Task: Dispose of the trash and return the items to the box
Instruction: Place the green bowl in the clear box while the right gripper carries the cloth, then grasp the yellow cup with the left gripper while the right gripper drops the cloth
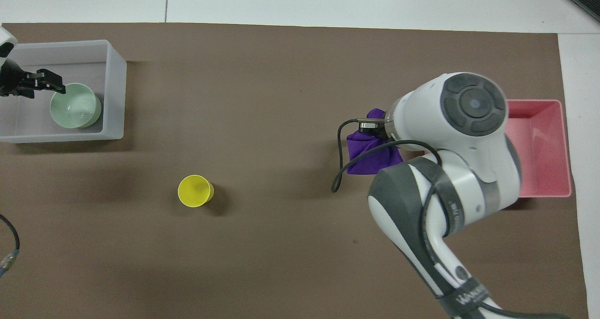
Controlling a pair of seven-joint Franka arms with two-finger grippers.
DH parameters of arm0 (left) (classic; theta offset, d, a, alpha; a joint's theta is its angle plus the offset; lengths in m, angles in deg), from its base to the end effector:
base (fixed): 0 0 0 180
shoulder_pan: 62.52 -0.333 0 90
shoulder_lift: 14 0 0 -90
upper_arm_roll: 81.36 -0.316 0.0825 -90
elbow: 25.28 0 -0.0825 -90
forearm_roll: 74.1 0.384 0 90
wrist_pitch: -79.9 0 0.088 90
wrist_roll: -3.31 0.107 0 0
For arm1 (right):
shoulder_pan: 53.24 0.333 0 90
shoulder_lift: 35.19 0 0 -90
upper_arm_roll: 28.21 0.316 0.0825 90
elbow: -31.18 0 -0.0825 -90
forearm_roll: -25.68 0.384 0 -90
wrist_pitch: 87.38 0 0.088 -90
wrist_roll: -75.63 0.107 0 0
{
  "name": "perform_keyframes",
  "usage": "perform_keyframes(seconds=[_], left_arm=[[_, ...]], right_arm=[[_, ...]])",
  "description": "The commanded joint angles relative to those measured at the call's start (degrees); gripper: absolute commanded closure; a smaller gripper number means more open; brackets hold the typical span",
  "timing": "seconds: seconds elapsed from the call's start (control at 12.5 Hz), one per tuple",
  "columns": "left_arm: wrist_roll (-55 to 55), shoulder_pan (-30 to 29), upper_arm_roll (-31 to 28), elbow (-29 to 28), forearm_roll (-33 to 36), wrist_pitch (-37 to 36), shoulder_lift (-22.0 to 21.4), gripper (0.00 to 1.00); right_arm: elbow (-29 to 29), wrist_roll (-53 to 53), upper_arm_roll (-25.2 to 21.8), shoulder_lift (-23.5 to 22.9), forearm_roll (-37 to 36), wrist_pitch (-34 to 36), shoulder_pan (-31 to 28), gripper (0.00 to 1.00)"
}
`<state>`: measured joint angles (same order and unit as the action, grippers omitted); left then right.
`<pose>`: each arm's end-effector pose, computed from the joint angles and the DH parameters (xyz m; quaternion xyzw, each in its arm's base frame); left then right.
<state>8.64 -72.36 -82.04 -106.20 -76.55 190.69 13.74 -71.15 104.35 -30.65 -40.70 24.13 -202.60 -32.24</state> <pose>0.6912 0.1239 0.4260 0.9983 0.0517 0.0208 0.0146 0.5731 0.1916 0.5058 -0.9943 0.0832 -0.0648 0.0124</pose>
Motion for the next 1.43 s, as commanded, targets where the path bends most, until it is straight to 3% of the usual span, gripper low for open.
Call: perform_keyframes(seconds=[0.0,0.08,0.24,0.32,0.48,0.72,0.96,1.12,1.28,1.36], left_arm=[[-5.84,4.97,-0.38,-1.79,-0.37,-13.79,-7.41,0.00],[-9.08,7.35,-0.29,-3.62,-0.46,-18.02,-10.31,0.00],[-12.18,13.85,-0.20,-14.99,-0.72,-18.34,-19.34,0.00],[-12.27,15.79,-0.11,-21.76,-2.03,-14.84,-23.39,0.00],[-12.19,18.96,-0.03,-37.93,-5.46,-1.00,-30.61,0.00],[-12.19,24.93,0.06,-49.05,-5.47,10.74,-32.22,0.00],[-12.19,27.48,0.06,-52.32,-5.55,14.19,-31.43,0.00],[-12.19,27.32,0.06,-51.98,-6.86,14.46,-29.07,0.74],[-12.27,26.71,-0.03,-51.71,-7.57,16.04,-28.09,0.95],[-12.27,26.45,-0.11,-51.62,-7.58,15.61,-27.83,1.00]], right_arm=[[2.47,-3.30,0.41,4.26,-0.21,5.95,-4.37,1.00],[2.74,-4.71,0.32,5.76,-0.56,7.54,-5.69,1.00],[2.75,-9.09,0.15,8.31,-1.18,10.00,-9.03,1.00],[2.66,-12.42,0.15,8.93,-1.35,11.49,-11.39,1.00],[0.04,-21.12,0.15,10.07,-1.36,11.52,-16.84,1.00],[-3.30,-32.37,0.15,9.82,-1.36,8.28,-25.27,1.00],[-9.89,-34.78,0.15,7.72,-1.44,0.89,-28.64,1.00],[-10.17,-34.61,0.15,3.77,-1.53,-3.41,-30.04,1.00],[-12.27,-34.52,0.15,0.08,-1.53,-11.30,-30.31,1.00],[-13.33,-34.34,0.15,-1.42,-1.53,-14.56,-30.31,1.00]])
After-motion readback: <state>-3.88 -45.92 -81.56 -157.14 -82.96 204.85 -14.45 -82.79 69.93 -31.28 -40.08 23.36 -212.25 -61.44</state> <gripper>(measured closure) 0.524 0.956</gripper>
